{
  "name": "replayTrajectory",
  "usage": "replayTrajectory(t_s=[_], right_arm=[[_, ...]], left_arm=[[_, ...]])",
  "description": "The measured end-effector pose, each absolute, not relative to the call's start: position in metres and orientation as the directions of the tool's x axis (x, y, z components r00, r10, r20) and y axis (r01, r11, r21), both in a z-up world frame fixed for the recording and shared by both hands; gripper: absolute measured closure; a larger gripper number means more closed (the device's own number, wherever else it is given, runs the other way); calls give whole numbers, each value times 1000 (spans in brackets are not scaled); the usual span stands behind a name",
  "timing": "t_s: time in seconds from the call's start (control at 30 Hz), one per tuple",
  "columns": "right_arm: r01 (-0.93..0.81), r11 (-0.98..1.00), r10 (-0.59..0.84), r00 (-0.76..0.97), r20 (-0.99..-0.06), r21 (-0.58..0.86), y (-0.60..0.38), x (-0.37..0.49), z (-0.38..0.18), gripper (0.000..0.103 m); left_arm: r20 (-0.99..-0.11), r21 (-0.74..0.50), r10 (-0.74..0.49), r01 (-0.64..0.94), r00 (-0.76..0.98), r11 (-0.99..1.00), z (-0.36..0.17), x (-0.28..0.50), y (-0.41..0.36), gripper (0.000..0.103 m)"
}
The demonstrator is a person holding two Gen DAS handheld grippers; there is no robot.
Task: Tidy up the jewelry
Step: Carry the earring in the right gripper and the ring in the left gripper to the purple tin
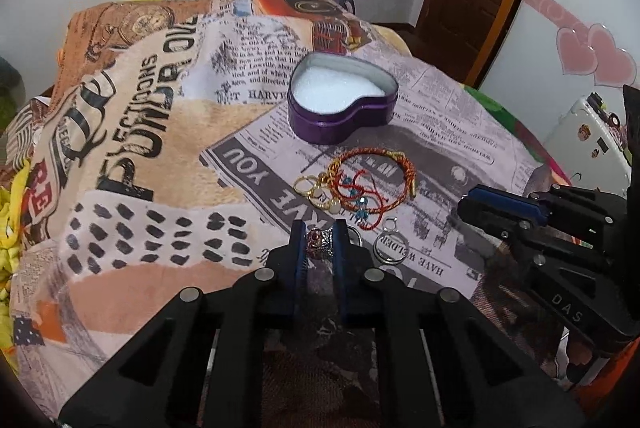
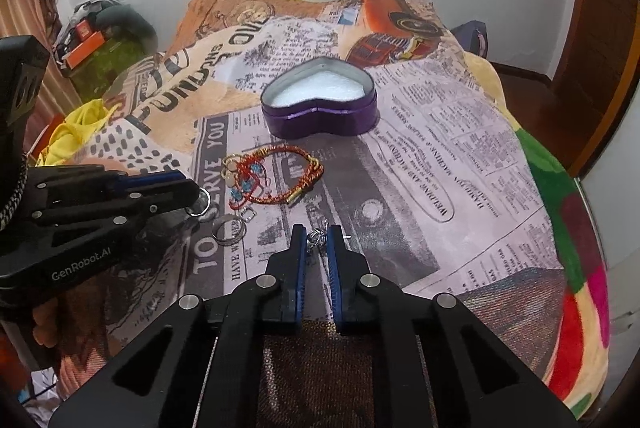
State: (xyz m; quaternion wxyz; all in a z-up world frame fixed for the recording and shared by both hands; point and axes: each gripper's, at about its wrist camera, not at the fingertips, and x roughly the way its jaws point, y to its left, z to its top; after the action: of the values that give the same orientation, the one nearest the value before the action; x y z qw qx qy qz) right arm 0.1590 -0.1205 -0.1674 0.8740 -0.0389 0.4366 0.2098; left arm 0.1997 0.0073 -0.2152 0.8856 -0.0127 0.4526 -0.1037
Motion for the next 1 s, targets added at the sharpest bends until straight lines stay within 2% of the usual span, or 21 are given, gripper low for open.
replayTrajectory(t_s=[0.7, 1.0], right_arm=[[-373, 922, 350, 694, -629, 101, -135, 165, -92, 94], [-377, 923, 352, 740, -574, 79, -130, 182, -74, 94]], left_arm=[[-651, -79, -167, 153, 740, 985, -126, 198, 5, 91], [-637, -80, -159, 141, 754, 987, -116, 218, 6, 91]])
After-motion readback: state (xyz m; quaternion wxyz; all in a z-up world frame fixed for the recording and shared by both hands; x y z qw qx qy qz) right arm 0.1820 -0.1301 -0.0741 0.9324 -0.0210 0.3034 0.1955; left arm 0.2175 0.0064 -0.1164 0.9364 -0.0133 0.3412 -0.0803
